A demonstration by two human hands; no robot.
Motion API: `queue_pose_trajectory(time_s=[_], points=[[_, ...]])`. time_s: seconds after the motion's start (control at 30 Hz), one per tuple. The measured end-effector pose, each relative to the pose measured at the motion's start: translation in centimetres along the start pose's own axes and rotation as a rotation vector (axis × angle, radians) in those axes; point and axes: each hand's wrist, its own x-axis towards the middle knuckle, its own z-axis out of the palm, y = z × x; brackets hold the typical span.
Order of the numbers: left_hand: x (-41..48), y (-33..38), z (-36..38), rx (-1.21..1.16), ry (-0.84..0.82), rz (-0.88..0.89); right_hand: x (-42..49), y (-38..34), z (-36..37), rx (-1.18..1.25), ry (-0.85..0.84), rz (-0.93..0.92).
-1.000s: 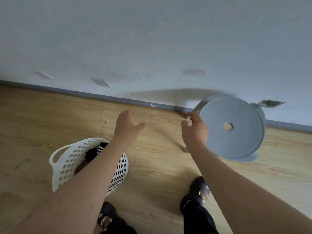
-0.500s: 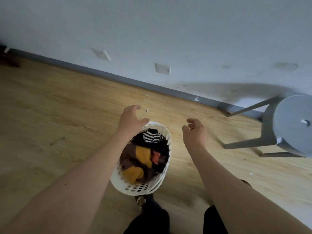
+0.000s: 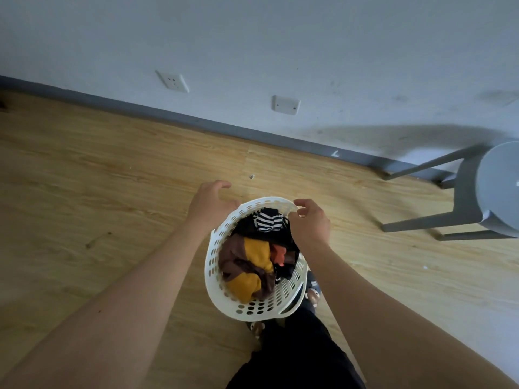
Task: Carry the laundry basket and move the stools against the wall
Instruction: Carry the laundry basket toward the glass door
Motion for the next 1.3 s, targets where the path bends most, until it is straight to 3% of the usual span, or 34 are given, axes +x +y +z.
queue_pose_trajectory(time_s=[0.3, 0.67, 0.9, 1.3], points=[[4.4, 0.7, -1.9, 0.051, -0.035, 0.075, 1.5, -1.4, 2.0, 0.047, 0.027, 0.042], [10.3, -5.8, 0.3, 0.212, -0.275, 0.181, -2.2, 2.5, 13.3, 0.287, 0.219, 0.398], [10.1, -9.9, 5.1, 0.236, -0.421, 0.088, -4.4, 8.5, 15.1, 0.334, 0.310, 0.549], [11.8, -12.3, 10.7, 0.241, -0.369, -0.007, -3.3, 18.2, 16.2, 0.223, 0.488, 0.740]])
